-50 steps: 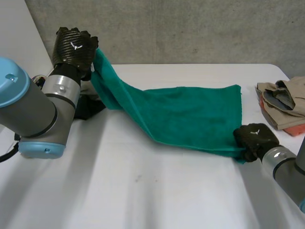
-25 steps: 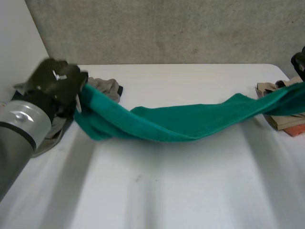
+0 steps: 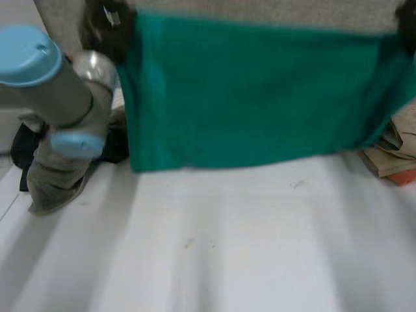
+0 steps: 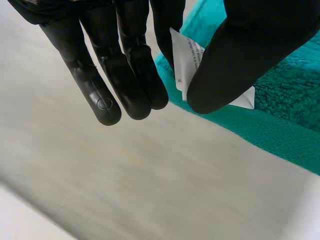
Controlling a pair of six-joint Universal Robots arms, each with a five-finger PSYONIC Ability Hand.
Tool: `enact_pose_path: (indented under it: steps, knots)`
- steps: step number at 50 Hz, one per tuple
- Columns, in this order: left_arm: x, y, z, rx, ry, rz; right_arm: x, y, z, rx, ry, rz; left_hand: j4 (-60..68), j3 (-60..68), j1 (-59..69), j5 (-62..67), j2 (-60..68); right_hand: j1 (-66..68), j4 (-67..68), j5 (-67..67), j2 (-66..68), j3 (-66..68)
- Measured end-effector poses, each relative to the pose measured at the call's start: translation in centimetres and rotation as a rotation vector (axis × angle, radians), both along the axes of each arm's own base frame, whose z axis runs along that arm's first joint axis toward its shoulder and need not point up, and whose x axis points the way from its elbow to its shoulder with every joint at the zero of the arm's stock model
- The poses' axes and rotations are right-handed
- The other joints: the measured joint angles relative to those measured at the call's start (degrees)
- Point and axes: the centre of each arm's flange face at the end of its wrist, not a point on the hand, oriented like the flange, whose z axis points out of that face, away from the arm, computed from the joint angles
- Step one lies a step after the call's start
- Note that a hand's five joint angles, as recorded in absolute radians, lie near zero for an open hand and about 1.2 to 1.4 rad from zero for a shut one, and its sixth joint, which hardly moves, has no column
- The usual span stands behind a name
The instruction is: Fold the laundry.
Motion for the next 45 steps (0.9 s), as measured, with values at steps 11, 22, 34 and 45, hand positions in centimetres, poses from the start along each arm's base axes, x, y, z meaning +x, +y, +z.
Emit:
enact_pose_path:
  steps: [11,22,34,45]
  knots:
    - [1.3,0.3,2.8,-0.231,0.111,0.016,0.9,0.8,2.7,-0.313,-0.073,0.051,0.00,0.00,0.00,0.30,0.00,0.00,0.01,0.55,0.00,0.06]
    - [2.6,3.9,-8.8,0.144,-0.020,-0.007,1.3,3.7,-8.0,0.115,-0.095,0.202,0.00,0.02,0.00,0.30,0.06,0.00,0.03,0.56,0.00,0.06]
    - [4.2,9.2,-16.4,0.424,-0.154,-0.053,0.6,6.5,-18.0,0.504,-0.066,0.224,0.00,0.01,0.00,0.30,0.06,0.00,0.04,0.56,0.00,0.06]
    - [9.5,18.6,-14.7,0.811,-0.315,0.004,-4.0,13.0,-14.4,0.761,0.060,0.092,0.00,0.01,0.00,0.30,0.06,0.00,0.04,0.56,0.00,0.06]
